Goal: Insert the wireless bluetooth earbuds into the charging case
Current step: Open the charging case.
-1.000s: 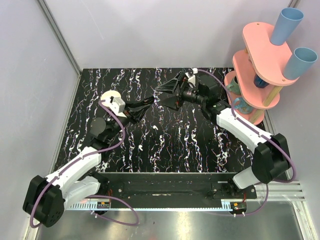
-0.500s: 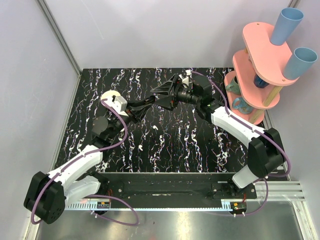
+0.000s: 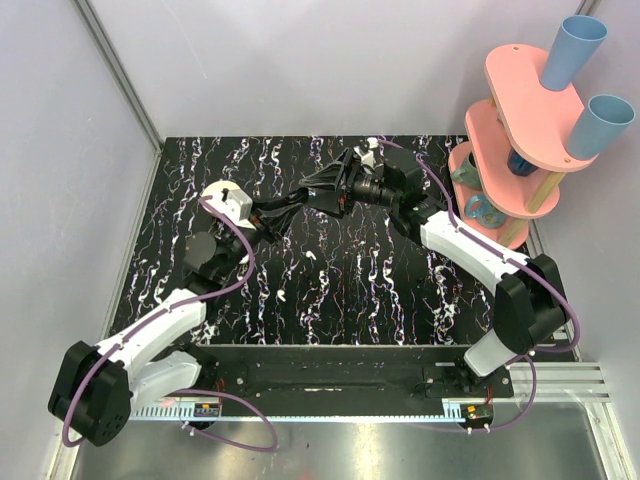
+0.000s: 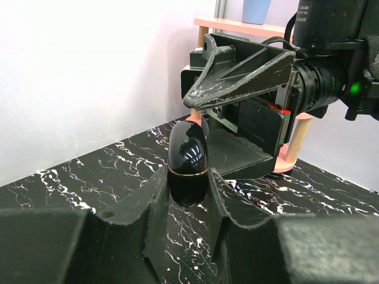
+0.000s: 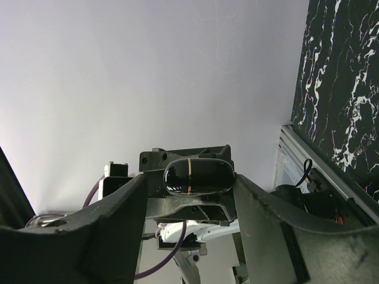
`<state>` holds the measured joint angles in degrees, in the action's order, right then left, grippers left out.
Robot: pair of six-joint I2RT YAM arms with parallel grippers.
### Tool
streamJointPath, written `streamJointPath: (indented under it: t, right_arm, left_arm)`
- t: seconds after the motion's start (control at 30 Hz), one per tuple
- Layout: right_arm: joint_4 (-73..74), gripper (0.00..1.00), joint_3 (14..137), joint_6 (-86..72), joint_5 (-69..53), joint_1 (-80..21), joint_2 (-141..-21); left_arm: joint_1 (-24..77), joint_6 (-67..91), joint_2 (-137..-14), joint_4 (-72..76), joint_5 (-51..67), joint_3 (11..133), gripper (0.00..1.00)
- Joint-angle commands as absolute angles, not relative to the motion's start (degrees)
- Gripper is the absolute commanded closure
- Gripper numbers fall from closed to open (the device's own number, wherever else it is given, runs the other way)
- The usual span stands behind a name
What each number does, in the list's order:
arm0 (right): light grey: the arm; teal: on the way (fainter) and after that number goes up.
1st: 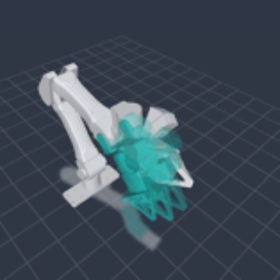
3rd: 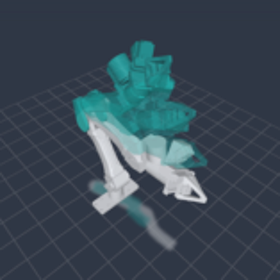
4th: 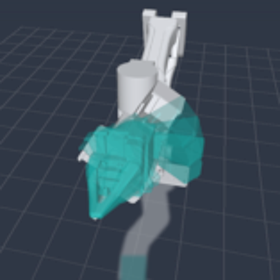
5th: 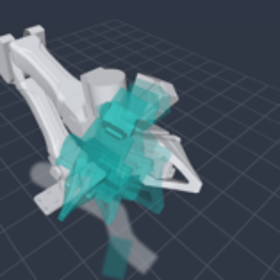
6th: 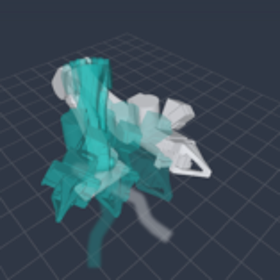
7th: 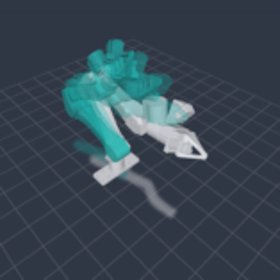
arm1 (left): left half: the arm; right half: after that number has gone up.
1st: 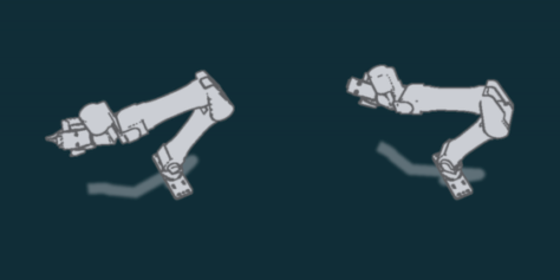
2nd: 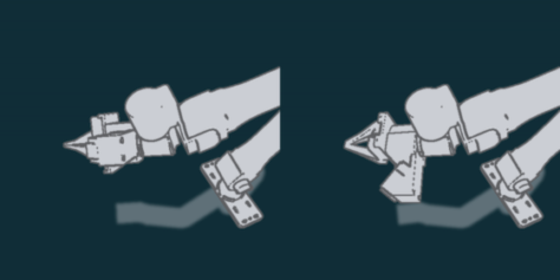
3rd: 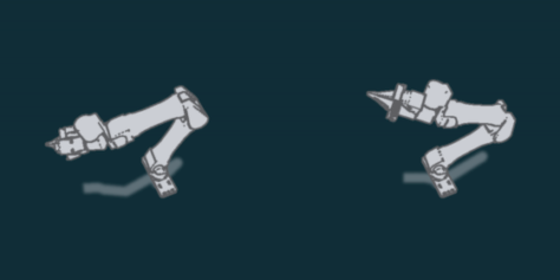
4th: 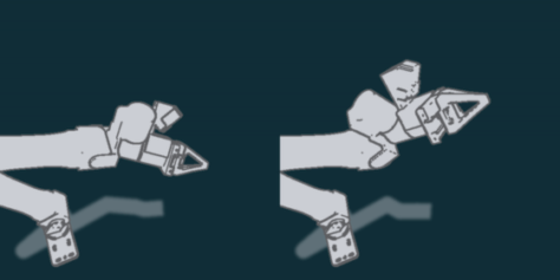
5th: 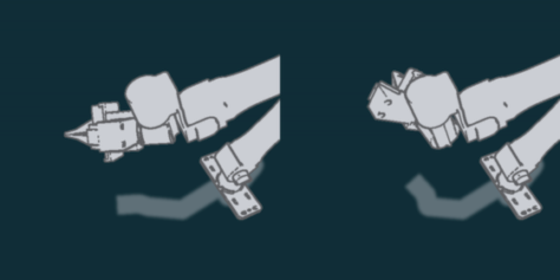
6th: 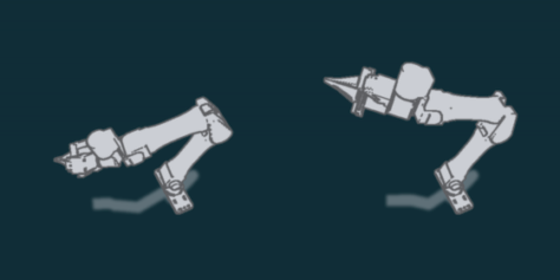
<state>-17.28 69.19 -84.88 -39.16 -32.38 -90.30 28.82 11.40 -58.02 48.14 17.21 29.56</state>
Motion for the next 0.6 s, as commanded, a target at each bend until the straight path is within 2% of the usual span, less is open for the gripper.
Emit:
streamJointPath:
  t: [0.0,0.27,0.57]
  right_arm:
    - [-19.07,0.33,72.33,-85.25,-41.75,-33.13,-90.88]
    - [-21.44,0.37,73.12,-85.6,-42.8,-33.31,-91.76]
    - [-22.33,0.53,73.21,-85.17,-42.71,-33.22,-91.76]
  left_arm:
    - [29.09,11.86,-58.1,52.47,16.35,32.34,1.0]
    - [29.18,11.51,-57.92,50.8,17.58,32.96,1.0]
    - [29.27,11.51,-57.92,50.27,18.02,32.96,1.0]
